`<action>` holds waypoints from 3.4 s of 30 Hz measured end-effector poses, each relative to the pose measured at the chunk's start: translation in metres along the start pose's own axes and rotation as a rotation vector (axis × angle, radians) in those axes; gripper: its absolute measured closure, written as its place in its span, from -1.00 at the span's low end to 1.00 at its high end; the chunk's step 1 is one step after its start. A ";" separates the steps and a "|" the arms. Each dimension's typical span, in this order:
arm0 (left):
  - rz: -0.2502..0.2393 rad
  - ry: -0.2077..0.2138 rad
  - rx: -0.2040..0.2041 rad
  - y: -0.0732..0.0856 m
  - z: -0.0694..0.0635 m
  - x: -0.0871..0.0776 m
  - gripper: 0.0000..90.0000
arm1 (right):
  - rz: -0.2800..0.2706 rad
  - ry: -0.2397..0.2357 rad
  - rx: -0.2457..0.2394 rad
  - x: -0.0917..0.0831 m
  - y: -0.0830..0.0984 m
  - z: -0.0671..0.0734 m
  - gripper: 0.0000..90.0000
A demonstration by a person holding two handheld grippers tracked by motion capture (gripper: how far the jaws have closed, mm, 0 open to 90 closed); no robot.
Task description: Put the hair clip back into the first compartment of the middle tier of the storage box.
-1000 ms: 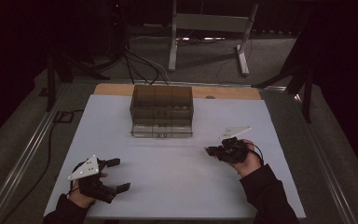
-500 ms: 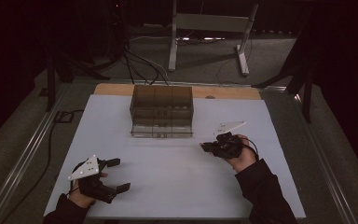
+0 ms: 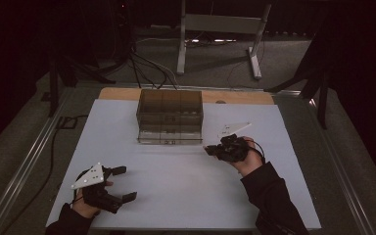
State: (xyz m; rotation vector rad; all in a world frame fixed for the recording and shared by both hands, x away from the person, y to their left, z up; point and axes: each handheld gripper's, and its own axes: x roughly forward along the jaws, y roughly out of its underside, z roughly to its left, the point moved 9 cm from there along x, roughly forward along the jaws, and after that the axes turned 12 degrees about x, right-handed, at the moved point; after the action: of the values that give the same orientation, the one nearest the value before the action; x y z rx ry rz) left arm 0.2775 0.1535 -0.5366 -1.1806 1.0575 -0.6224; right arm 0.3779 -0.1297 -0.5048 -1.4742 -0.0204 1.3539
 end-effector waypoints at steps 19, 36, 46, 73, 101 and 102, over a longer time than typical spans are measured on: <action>0.002 0.001 0.000 0.000 0.000 0.000 -0.99 | -0.008 -0.010 -0.029 0.006 -0.028 0.008 0.89; 0.000 0.000 0.005 0.000 0.000 0.000 -0.99 | -0.010 -0.034 -0.055 0.019 -0.049 0.020 0.89; -0.005 -0.002 0.006 -0.001 0.000 -0.001 -0.99 | -0.006 -0.045 -0.060 0.027 -0.059 0.026 0.89; -0.001 0.002 0.007 -0.001 -0.001 0.001 -0.99 | 0.002 -0.076 -0.071 0.054 -0.081 0.037 0.89; -0.009 0.000 0.015 -0.003 -0.001 0.000 -0.99 | 0.030 -0.095 -0.091 0.103 -0.110 0.058 0.89; -0.009 0.000 0.013 -0.003 -0.001 0.000 -0.99 | 0.031 -0.095 -0.089 0.104 -0.112 0.059 0.89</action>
State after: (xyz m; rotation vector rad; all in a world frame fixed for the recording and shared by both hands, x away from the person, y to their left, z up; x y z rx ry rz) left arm 0.2771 0.1529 -0.5340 -1.1745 1.0473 -0.6359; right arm 0.4400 0.0209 -0.4883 -1.4880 -0.1209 1.4634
